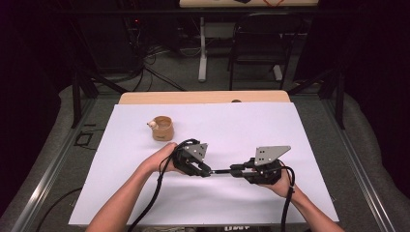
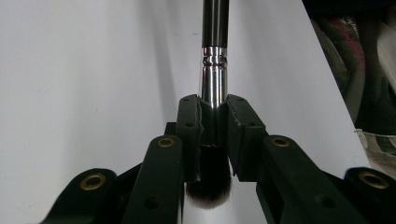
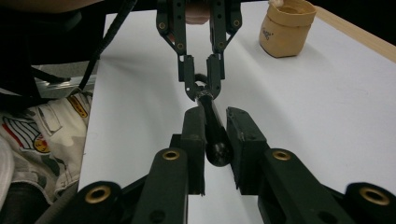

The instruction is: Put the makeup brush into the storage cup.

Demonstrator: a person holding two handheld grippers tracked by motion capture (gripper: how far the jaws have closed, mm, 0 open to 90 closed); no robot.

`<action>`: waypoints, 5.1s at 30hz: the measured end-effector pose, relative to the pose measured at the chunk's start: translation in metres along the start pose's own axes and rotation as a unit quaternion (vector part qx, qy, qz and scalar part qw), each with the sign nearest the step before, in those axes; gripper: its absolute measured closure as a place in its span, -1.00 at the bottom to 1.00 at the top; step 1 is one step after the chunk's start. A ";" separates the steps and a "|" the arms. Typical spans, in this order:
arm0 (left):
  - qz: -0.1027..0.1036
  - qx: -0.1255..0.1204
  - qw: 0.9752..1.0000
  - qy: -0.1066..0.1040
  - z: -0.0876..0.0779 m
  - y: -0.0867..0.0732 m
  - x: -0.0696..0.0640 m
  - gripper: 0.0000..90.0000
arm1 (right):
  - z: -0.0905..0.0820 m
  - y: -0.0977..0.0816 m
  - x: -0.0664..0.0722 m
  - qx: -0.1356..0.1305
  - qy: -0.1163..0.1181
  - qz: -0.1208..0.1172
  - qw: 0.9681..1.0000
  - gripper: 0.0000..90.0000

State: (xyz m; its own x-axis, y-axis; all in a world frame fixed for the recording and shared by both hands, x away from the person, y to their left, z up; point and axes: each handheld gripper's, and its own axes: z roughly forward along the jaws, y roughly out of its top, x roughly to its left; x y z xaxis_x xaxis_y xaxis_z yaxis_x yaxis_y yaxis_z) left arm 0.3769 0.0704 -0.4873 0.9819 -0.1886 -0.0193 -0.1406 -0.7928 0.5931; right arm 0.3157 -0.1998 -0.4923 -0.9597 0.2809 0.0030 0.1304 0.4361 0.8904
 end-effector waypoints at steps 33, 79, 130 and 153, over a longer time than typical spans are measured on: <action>-0.006 0.067 0.998 0.015 -0.014 -0.001 -0.003 0.70 | 0.001 0.008 -0.010 0.126 -0.038 0.032 0.991 -1.00; -0.008 0.141 0.989 0.031 -0.013 0.003 0.007 0.70 | 0.075 0.074 -0.020 0.354 0.016 -0.073 0.932 -0.28; -0.031 0.101 0.990 0.093 -0.031 -0.006 -0.002 -0.67 | 0.074 0.046 -0.024 0.310 0.023 -0.019 0.950 0.76; -0.135 -0.009 0.976 0.172 -0.052 -0.064 -0.038 -1.00 | 0.060 0.034 -0.025 0.284 0.004 -0.006 0.959 0.76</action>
State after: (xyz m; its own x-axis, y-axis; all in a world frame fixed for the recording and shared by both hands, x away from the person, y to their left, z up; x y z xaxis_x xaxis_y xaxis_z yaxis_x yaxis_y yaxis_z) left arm 0.3551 0.1584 -0.4826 0.9677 0.2345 0.0929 0.1284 -0.7752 0.6185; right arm 0.3589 -0.1406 -0.4896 -0.9635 0.2676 0.0007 0.2322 0.8348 0.4992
